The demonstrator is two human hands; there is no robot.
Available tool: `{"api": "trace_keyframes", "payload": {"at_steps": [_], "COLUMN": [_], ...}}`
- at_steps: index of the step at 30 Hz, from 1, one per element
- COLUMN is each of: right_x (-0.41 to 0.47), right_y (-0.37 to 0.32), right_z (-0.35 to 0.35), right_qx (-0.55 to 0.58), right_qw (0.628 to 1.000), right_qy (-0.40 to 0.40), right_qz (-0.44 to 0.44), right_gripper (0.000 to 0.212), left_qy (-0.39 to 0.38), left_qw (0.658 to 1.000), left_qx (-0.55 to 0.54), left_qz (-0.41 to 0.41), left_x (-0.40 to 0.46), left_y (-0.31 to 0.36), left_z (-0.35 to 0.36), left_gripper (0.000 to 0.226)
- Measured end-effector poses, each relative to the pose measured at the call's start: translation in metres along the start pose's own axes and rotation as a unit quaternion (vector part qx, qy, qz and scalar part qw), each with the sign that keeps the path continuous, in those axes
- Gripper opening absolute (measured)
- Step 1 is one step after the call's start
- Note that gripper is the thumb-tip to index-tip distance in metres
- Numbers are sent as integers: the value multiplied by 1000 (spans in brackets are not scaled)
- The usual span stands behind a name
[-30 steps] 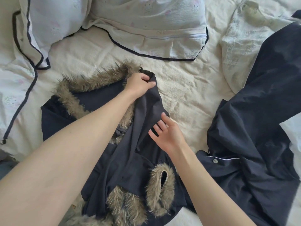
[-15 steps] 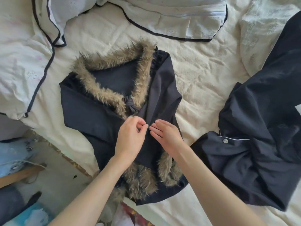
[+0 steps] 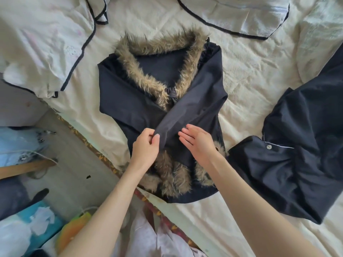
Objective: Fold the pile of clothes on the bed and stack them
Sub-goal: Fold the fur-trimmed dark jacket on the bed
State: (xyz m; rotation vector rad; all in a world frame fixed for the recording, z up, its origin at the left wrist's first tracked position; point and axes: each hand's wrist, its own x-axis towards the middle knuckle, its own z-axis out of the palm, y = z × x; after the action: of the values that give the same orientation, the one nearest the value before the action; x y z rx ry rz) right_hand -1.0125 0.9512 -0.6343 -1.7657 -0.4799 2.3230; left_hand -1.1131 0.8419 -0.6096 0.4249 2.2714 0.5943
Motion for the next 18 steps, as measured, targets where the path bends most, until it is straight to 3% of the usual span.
{"api": "trace_keyframes", "payload": {"at_steps": [3, 6, 11, 15, 18], "right_x": [-8, -17, -30, -40, -47], "right_y": [14, 29, 49, 51, 50], "right_z": [4, 8, 19, 23, 25], "right_qx": [-57, -59, -89, -81, -106], "right_qw": [998, 998, 989, 989, 989], "right_qy": [20, -26, -118, -119, -87], "right_qz": [-28, -23, 0, -43, -60], "right_gripper": [24, 17, 15, 18, 19], "left_qy": [-17, -23, -72, -64, -56], "left_qw": [994, 991, 987, 991, 992], "left_qx": [-104, -130, -142, -112, -108], "left_qz": [-20, -13, 16, 38, 29], "left_x": [7, 12, 18, 21, 20], "left_y": [1, 4, 8, 2, -6], "left_z": [-19, -31, -42, -55, -62], "left_gripper": [17, 17, 12, 10, 22]}}
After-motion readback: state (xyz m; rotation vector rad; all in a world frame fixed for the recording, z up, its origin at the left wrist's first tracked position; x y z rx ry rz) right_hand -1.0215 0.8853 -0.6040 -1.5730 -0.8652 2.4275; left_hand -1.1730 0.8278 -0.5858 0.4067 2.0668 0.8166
